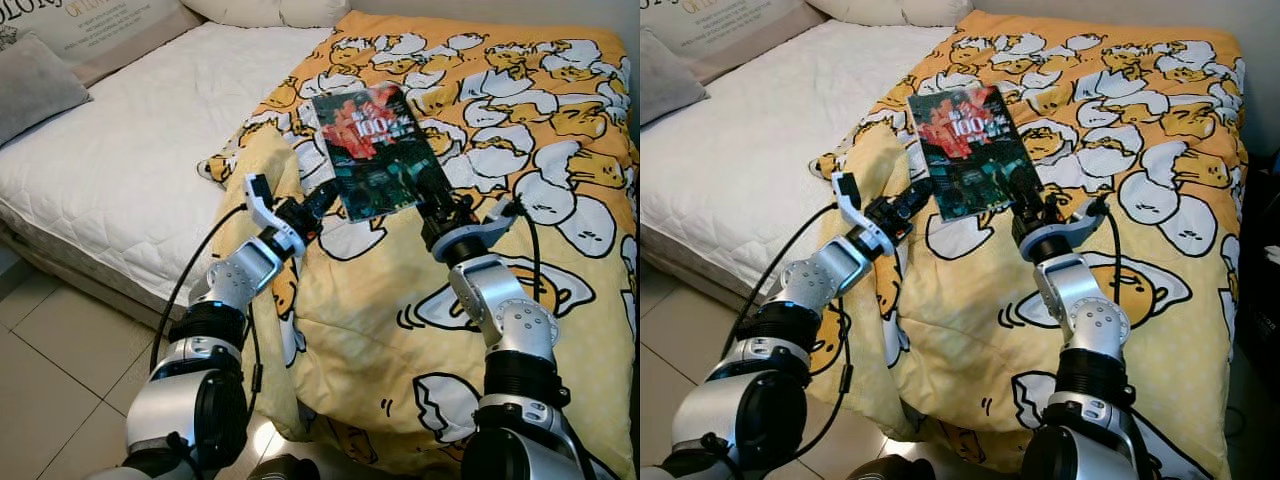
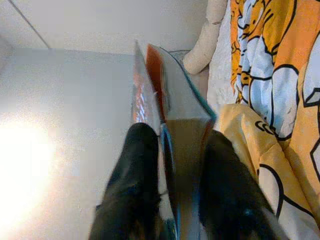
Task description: Clean up the room
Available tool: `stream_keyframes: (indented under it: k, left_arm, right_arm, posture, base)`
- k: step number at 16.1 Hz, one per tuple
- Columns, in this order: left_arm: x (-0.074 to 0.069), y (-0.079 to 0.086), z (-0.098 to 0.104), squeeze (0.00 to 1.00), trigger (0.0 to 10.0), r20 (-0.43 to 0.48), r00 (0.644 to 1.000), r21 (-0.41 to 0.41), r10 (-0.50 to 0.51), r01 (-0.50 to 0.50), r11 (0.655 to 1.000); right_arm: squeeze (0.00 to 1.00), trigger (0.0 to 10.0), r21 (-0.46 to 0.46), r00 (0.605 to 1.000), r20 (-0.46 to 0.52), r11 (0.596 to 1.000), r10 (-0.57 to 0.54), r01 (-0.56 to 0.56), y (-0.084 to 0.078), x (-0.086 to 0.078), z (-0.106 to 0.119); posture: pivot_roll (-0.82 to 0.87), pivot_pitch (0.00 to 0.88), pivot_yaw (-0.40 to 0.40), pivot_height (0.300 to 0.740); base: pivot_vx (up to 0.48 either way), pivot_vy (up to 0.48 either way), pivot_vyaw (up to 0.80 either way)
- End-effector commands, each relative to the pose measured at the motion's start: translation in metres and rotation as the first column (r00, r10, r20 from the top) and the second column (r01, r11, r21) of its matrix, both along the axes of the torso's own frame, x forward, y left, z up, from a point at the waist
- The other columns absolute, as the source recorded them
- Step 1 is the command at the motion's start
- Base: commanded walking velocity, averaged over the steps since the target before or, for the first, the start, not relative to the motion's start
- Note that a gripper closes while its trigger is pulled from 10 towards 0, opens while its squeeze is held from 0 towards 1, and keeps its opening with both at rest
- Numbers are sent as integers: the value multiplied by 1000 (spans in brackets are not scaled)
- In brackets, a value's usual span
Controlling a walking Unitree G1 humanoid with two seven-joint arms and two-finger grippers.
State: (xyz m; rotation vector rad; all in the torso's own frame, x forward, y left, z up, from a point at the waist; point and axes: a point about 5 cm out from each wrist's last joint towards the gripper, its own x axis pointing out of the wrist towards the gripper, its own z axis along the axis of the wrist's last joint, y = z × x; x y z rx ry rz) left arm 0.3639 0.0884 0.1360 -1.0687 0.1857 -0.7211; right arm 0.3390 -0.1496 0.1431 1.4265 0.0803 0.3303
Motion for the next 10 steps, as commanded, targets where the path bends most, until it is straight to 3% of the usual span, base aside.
stream_keyframes:
  k: [1, 7, 9, 10]
  left_arm:
    - [4, 4, 6, 0, 0, 28, 999, 20, 15, -16, 1000]
    - [4, 2, 5, 0, 0, 37, 999, 60, -7, 4, 998]
    - [4, 3, 1, 0, 4667, 42, 999, 125, -10, 4, 992]
    - [4, 4, -1, 0, 10000, 39, 999, 164, 7, -13, 986]
  right_arm:
    - [0, 0, -9, 999, 46, 1000, 20, -19, 7, 1, 7]
    - [0, 0, -24, 996, 72, 998, 56, -54, 16, 2, 7]
    - [0, 0, -29, 996, 76, 999, 38, -36, 14, 4, 6]
    - [0, 0, -31, 997, 77, 999, 31, -28, 13, 3, 5]
  posture:
    - [-160, 0, 173, 740]
    - [-157, 0, 176, 740]
    - [-165, 0, 187, 740]
    - [-167, 0, 191, 740]
  base:
    - [0, 0, 0]
    - [0, 0, 0]
    - [0, 0, 0]
    - [0, 0, 0]
